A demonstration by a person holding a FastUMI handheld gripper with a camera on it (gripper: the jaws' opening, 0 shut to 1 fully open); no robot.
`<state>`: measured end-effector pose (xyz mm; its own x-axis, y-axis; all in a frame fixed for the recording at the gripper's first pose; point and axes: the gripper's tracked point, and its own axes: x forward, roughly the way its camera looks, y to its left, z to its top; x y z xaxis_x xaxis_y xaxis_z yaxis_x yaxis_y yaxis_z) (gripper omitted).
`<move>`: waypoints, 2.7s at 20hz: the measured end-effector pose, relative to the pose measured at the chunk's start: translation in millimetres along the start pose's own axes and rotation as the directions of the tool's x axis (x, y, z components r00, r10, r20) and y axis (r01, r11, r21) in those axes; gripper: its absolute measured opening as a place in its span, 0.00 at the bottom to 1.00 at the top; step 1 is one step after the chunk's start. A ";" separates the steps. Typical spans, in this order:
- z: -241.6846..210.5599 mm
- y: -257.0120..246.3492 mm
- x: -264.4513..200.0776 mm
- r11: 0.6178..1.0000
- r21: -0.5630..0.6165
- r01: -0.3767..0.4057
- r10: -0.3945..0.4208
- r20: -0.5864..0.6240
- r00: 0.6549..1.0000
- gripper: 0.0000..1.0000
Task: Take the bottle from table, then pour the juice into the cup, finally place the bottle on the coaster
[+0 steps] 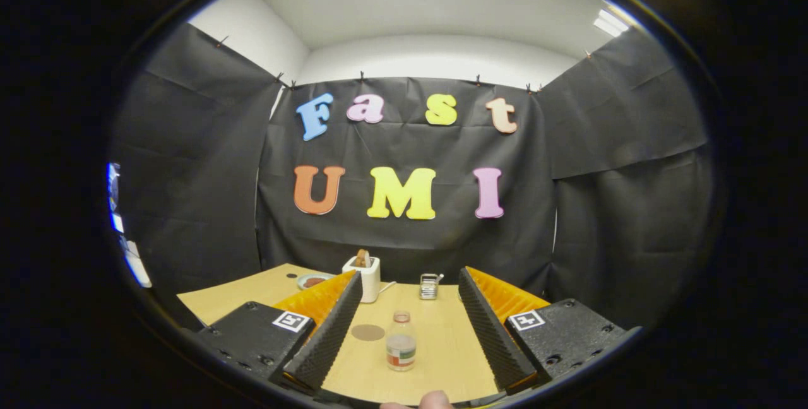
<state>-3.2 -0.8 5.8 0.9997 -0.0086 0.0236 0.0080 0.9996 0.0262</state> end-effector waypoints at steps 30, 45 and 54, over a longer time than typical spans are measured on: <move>-168.3 1.7 59.8 0.999 0.007 0.036 -0.035 -0.111 0.993 0.99; -293.5 6.2 123.9 0.999 0.023 0.043 -0.034 -0.300 0.953 0.99; -322.0 1.7 150.1 0.990 0.120 0.078 -0.028 -0.370 0.929 0.95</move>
<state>154.5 7.9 -312.4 0.9371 -0.0264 -0.3481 0.0826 0.9856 0.1475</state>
